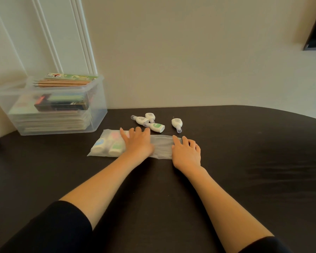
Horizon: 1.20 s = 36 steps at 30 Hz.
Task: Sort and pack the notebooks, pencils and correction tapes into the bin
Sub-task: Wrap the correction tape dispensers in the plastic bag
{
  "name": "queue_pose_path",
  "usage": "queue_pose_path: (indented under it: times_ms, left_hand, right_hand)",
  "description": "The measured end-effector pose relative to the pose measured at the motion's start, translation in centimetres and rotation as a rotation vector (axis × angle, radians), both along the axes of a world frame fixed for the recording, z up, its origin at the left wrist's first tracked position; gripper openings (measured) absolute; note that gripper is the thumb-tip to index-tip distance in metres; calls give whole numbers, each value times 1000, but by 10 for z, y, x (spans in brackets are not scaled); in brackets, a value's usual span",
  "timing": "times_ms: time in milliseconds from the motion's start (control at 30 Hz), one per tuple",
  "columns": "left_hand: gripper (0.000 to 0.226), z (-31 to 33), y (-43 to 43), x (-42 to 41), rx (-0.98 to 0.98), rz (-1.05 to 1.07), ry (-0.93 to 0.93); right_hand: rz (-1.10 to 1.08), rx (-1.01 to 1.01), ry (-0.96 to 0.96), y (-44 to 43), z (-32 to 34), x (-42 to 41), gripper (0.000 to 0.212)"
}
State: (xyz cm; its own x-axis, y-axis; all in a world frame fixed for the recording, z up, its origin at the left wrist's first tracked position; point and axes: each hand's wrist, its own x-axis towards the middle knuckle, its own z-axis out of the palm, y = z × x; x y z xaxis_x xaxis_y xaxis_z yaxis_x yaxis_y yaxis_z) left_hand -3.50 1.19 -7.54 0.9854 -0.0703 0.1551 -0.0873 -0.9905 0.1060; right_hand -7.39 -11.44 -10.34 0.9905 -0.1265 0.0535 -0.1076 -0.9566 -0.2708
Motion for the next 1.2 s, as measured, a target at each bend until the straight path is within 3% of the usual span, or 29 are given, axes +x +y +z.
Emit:
queue_pose_path:
  times_ms: [233, 367, 533, 667, 767, 833, 900, 1000, 1100, 1200]
  left_hand:
    - [36, -6, 19, 3, -114, 2, -75]
    - [42, -8, 26, -2, -114, 131, 21]
    - [55, -15, 26, -5, -37, 22, 90]
    - [55, -12, 41, -1, -22, -247, 122]
    - [57, -6, 56, 4, -59, -402, 214]
    - [59, -6, 54, 7, -54, -325, 210]
    - [59, -13, 45, 9, -23, -199, 152]
    - [52, -14, 40, 14, 4, -137, 125]
    - [49, -8, 41, 19, -33, -77, 211]
    - [50, -5, 33, 17, -102, 41, 193]
  right_hand:
    - [21, -23, 11, 0, 0, -1, 62]
    - [33, 1, -7, 2, 3, -3, 70]
    - [37, 139, -309, 4, 11, -4, 59]
    - [122, 220, -516, 3, 24, 1, 45]
    - [214, 228, -333, 6, 17, 0, 43]
    - [270, 81, -68, 8, 4, 3, 49]
    - [268, -25, 59, 8, -4, 7, 53]
    - [221, -62, 62, 8, -3, 10, 54]
    - [161, -57, 84, 9, -1, 5, 55]
    - [95, -85, -89, 11, 5, 0, 61]
